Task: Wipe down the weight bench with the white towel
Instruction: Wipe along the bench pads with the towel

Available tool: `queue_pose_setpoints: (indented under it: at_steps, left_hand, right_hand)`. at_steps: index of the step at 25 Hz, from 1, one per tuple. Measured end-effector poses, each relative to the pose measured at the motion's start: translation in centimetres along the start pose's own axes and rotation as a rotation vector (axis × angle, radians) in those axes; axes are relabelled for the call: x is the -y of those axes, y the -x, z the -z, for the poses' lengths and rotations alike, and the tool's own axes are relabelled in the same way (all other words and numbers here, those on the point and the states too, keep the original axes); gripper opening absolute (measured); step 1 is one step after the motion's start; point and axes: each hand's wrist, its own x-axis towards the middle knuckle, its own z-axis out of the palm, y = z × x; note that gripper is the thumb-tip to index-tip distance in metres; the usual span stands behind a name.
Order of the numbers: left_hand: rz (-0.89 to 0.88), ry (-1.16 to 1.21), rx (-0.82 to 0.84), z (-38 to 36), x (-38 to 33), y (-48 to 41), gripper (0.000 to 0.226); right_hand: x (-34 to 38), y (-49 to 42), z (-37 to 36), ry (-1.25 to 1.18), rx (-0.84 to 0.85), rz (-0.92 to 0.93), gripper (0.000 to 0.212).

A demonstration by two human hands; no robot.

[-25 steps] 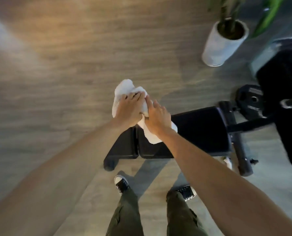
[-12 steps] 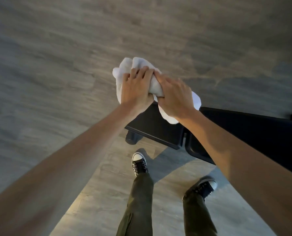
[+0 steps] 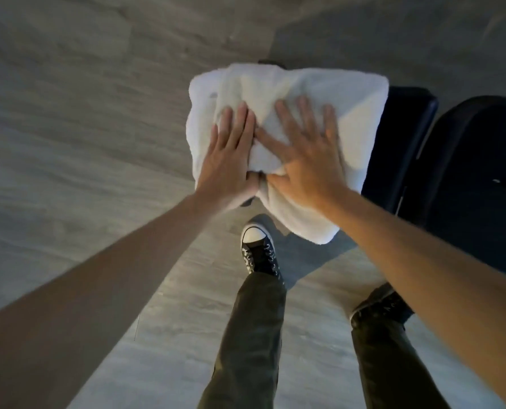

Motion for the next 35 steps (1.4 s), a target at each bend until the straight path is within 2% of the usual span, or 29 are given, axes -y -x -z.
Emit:
queue_pose_setpoints:
  at_steps: [6, 10, 14, 17, 20, 22, 26, 29, 32, 35]
  left_hand:
    - [0.064, 0.085, -0.125, 2.8, 0.6, -5.8, 0.086]
    - [0.045, 0.137, -0.097, -0.1, -1.5, 0.4, 0.091]
    - [0.055, 0.052, -0.007, -3.7, -4.7, 6.7, 0.090]
    - [0.052, 0.016, 0.005, -2.3, -6.0, 1.9, 0.092]
    - [0.032, 0.049, -0.039, -0.1, -7.6, -5.0, 0.090]
    - [0.030, 0.058, -0.074, -0.3, -8.5, -6.6, 0.091]
    - [-0.002, 0.051, -0.072, -3.6, -10.8, 0.3, 0.096]
    - [-0.041, 0.015, -0.012, -5.7, -12.0, 5.2, 0.094]
    - [-0.021, 0.013, 0.031, -4.0, -12.6, 1.3, 0.097]
    - [-0.012, 0.025, -0.011, -1.3, -14.0, -5.6, 0.090]
  right_hand:
    - [-2.2, -7.0, 1.7, 0.012, 0.037, -0.031, 0.076]
    - [-0.2, 0.2, 1.6, -0.048, 0.073, -0.019, 0.077]
    - [-0.3, 7.7, 1.5, -0.075, 0.155, 0.053, 0.071]
    - [-3.9, 5.3, 3.0, -0.079, 0.148, 0.037, 0.067]
    - [-8.3, 1.6, 4.5, -0.083, 0.085, -0.054, 0.061]
    - [-9.8, 1.2, 4.6, -0.098, 0.045, -0.074, 0.060]
    - [-7.0, 8.6, 3.7, -0.141, 0.024, -0.145, 0.072]
    - [-5.5, 14.0, 3.0, -0.133, 0.058, -0.121, 0.070]
    - [-8.9, 10.8, 4.1, -0.096, 0.122, -0.084, 0.067]
    - [-13.4, 5.9, 5.6, -0.089, 0.087, -0.143, 0.063]
